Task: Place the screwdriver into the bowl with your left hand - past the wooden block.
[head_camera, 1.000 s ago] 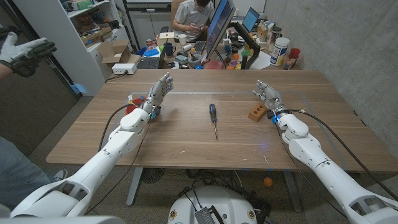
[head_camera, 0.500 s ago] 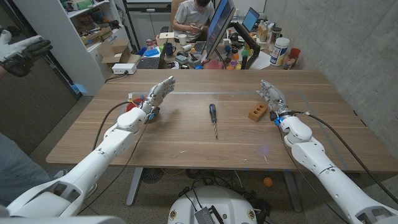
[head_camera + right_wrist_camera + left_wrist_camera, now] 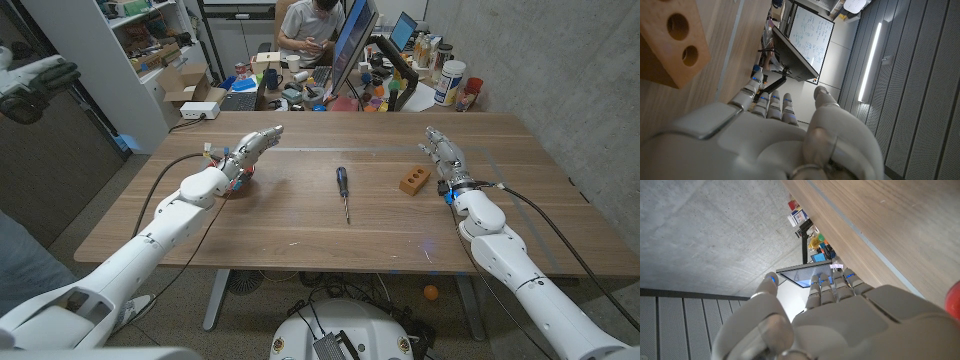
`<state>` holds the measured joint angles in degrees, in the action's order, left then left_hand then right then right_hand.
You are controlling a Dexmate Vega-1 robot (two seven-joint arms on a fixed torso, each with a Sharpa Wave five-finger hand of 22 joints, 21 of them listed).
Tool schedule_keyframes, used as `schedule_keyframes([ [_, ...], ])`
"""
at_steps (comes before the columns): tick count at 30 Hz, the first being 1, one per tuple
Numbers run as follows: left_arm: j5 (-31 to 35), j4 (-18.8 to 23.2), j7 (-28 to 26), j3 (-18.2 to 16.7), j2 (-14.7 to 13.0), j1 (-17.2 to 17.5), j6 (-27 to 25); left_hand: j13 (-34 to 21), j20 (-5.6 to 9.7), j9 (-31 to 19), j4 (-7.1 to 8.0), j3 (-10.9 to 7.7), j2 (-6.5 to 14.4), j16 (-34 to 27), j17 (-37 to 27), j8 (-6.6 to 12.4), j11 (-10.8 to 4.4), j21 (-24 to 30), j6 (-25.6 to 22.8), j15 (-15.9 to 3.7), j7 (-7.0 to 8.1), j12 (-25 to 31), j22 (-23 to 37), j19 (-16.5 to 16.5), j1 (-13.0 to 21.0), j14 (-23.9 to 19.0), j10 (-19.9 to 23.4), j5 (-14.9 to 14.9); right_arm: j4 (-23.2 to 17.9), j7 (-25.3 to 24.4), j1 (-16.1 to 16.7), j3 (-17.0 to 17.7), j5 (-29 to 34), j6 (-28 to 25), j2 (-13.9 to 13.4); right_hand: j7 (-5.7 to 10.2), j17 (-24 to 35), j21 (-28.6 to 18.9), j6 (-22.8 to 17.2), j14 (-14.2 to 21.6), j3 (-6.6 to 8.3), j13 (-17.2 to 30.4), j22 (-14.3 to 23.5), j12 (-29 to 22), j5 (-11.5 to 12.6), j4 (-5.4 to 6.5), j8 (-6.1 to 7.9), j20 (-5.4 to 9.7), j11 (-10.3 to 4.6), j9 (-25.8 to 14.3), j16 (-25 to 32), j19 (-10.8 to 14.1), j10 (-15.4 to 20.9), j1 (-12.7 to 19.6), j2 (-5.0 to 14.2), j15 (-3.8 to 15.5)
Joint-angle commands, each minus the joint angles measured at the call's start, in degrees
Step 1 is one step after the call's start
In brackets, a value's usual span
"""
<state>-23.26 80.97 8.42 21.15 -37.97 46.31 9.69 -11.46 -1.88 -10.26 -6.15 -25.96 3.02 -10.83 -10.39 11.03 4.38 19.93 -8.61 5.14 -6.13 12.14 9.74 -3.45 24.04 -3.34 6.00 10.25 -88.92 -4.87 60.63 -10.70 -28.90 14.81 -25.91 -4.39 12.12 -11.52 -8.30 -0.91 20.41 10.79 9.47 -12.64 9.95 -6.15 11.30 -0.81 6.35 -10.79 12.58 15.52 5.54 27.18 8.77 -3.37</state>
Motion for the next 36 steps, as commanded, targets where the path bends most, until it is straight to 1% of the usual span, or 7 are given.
schedule_keyframes([
  [1,7.3,3.7,1.1,0.0,-6.3,-0.9,-0.4,0.0,-0.14,-0.2,-0.68,-0.33,0.1,-0.2,0.0,0.21,-0.21,-0.2,-0.2,-0.04,0.25,0.0,0.2,-0.5,1.0,0.0,-0.3,0.5,-2.6,-2.2,2.2,1.0,1.1,0.6,0.6,0.1,0.1,0.0,-0.5,0.6,0.02,0.3,0.3,0.0,0.3,-0.01,0.32,-0.01,0.12,-0.1,0.4,0.4,0.3,0.3,0.09,-0.12],
  [9,14.0,5.6,2.5,1.1,-10.4,-2.0,-0.1,0.0,-0.44,-0.2,-1.65,-0.78,0.2,-0.2,0.0,0.21,-0.4,-0.8,-0.1,-0.08,0.39,0.0,0.2,-0.9,2.3,0.1,-0.4,0.5,-3.0,-3.2,2.5,1.0,1.9,1.2,1.2,0.16,0.1,0.0,-0.5,0.6,0.0,0.3,0.3,0.0,0.3,-0.02,0.29,-0.01,0.12,-0.1,0.4,0.4,0.4,0.3,0.11,-0.05],
  [17,19.6,6.8,4.3,1.7,-13.5,-3.2,1.3,-0.1,-0.57,-0.2,-2.41,-1.11,0.2,-0.2,0.0,0.22,-0.8,-1.2,0.0,-0.31,0.62,0.0,0.2,-0.9,3.4,0.0,-0.4,0.4,-4.0,-4.8,2.9,1.1,3.1,1.6,1.5,0.14,0.1,0.0,-0.5,0.6,-0.03,0.3,0.3,0.1,0.3,-0.06,0.26,-0.03,0.11,-0.1,0.3,0.4,0.4,0.3,0.1,-0.06],
  [21,22.3,7.4,5.5,1.9,-14.9,-3.8,2.2,-0.1,-0.52,-0.3,-2.96,-1.35,0.1,-0.3,0.0,0.23,-1.1,-1.5,0.0,-0.7,1.49,0.1,0.2,-0.9,4.3,-0.3,-0.3,0.3,-4.9,-5.6,3.1,0.9,3.8,1.3,1.6,0.14,0.1,0.1,-0.6,0.7,-0.06,0.3,0.3,0.1,0.3,-0.08,0.26,-0.03,0.13,-0.1,0.3,0.4,0.4,0.3,0.08,-0.08],
  [24,24.2,7.9,6.2,2.0,-15.9,-4.0,3.0,-0.1,-0.49,-0.3,-3.17,-1.44,0.1,-0.3,0.0,0.19,-1.3,-1.6,0.2,-0.84,1.71,0.1,0.2,-0.9,4.7,-0.3,-0.3,0.2,-5.4,-6.1,3.2,0.7,4.2,1.2,1.8,0.15,0.1,0.1,-0.5,0.7,-0.07,0.3,0.3,0.1,0.3,-0.09,0.23,-0.04,0.12,-0.1,0.3,0.5,0.5,0.3,0.08,-0.05],
  [28,26.6,8.4,7.2,2.1,-17.0,-4.4,3.8,-0.1,-1.0,-0.3,-3.61,-1.68,0.0,-0.3,0.0,0.14,-1.41,-2.0,0.5,-1.02,2.16,0.1,0.2,-1.1,5.6,-0.3,-0.4,0.2,-6.0,-6.8,3.2,0.2,4.7,0.9,2.1,0.2,0.1,0.1,-0.5,0.6,-0.09,0.3,0.3,0.2,0.3,-0.1,0.2,-0.05,0.12,-0.1,0.3,0.4,0.5,0.3,0.07,-0.03],
  [36,35.1,11.1,8.0,2.5,-20.3,-5.2,5.6,-0.1,-1.39,-0.4,-4.23,-2.21,-0.3,-0.1,0.1,0.17,-1.94,-2.6,0.9,-1.29,3.06,-0.1,0.2,-1.2,7.6,0.0,-0.9,0.1,-7.0,-8.1,3.5,-0.7,5.8,0.7,2.6,0.2,0.1,0.2,-0.5,0.7,-0.13,0.3,0.3,0.2,0.3,-0.13,0.18,-0.08,0.13,-0.1,0.3,0.3,0.5,0.3,0.08,-0.09],
])
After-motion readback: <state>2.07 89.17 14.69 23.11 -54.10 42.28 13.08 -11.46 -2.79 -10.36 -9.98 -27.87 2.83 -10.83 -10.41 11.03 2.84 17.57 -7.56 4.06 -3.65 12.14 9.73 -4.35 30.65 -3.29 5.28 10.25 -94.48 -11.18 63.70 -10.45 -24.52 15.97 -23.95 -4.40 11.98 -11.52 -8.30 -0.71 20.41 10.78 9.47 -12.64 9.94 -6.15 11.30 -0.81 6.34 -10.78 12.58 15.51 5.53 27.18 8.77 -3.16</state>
